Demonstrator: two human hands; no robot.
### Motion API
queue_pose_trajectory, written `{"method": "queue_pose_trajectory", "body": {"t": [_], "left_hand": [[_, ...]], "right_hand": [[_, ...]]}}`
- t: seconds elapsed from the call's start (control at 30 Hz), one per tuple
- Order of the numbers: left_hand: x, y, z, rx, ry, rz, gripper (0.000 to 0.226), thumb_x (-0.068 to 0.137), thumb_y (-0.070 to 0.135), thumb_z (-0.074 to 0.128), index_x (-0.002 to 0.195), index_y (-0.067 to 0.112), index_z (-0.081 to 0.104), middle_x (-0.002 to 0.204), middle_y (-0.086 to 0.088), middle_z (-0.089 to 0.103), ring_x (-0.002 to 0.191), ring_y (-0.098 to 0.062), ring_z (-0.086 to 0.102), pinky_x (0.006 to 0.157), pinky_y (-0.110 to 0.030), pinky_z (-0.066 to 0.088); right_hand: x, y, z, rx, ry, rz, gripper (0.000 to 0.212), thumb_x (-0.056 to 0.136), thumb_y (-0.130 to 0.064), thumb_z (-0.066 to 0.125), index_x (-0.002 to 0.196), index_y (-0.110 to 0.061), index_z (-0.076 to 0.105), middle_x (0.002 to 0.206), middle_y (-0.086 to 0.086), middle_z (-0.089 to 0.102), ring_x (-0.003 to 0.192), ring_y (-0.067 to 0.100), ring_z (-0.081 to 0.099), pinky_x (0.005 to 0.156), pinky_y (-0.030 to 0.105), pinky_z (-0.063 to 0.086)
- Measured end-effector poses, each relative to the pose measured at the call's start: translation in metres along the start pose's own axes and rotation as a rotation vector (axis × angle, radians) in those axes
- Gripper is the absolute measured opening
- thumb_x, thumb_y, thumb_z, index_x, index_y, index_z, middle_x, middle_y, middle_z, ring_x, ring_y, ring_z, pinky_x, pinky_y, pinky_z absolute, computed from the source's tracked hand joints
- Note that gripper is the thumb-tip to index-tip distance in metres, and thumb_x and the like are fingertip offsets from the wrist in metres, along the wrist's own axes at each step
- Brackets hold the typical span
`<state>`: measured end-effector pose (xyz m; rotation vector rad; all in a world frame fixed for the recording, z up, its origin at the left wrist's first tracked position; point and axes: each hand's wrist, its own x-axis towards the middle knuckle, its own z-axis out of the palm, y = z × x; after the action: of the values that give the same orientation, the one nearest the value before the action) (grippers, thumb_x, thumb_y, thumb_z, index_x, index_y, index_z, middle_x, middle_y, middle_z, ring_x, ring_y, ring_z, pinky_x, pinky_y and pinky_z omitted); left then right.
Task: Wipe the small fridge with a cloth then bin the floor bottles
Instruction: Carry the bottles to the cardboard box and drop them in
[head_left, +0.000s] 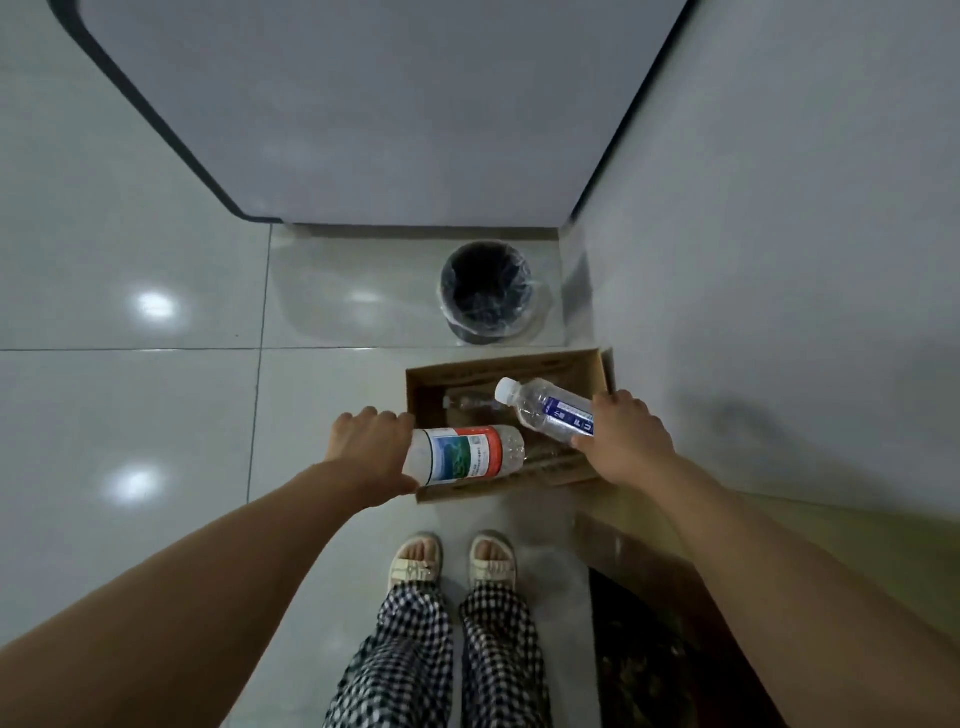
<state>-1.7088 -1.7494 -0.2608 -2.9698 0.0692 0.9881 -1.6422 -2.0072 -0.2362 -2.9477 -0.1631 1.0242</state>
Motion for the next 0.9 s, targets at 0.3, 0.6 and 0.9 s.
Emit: {"method": "queue_pose_trajectory", "body": {"t": [0.3,0.6,0.9], "left_hand": [[0.127,0.046,0.13,-0.149,-0.051,-0.079,0.051,0.076,0.047,0.064,0.116,0.021,0.047,0.111,-0.002,0.059,0.102,-0.021,0.053,0.082,-0.034,0.04],[0.237,0.07,0.228,-0.03,-0.116,-0.006,0.062,0.077,0.048,0.065,0.128,0.018,0.043,0.121,-0.005,0.056,0.112,-0.024,0.049,0.092,-0.036,0.039],[0.289,0.068,0.275,0.009,-0.17,0.051,0.068,0.079,0.046,0.064,0.134,0.018,0.036,0.133,-0.007,0.049,0.12,-0.026,0.045,0.096,-0.04,0.037]], "right_hand": [[0.147,0.032,0.121,-0.031,-0.057,-0.045,0.049,0.09,-0.041,0.059,0.127,-0.012,0.043,0.125,0.012,0.05,0.11,0.028,0.053,0.086,0.037,0.045],[0.256,0.055,0.238,-0.051,-0.086,-0.004,0.057,0.089,-0.038,0.063,0.134,-0.011,0.041,0.131,0.015,0.046,0.118,0.032,0.047,0.092,0.04,0.043],[0.305,0.051,0.303,0.059,-0.11,0.0,0.075,0.09,-0.034,0.062,0.147,-0.009,0.022,0.148,0.015,0.031,0.132,0.034,0.034,0.106,0.043,0.035]]}}
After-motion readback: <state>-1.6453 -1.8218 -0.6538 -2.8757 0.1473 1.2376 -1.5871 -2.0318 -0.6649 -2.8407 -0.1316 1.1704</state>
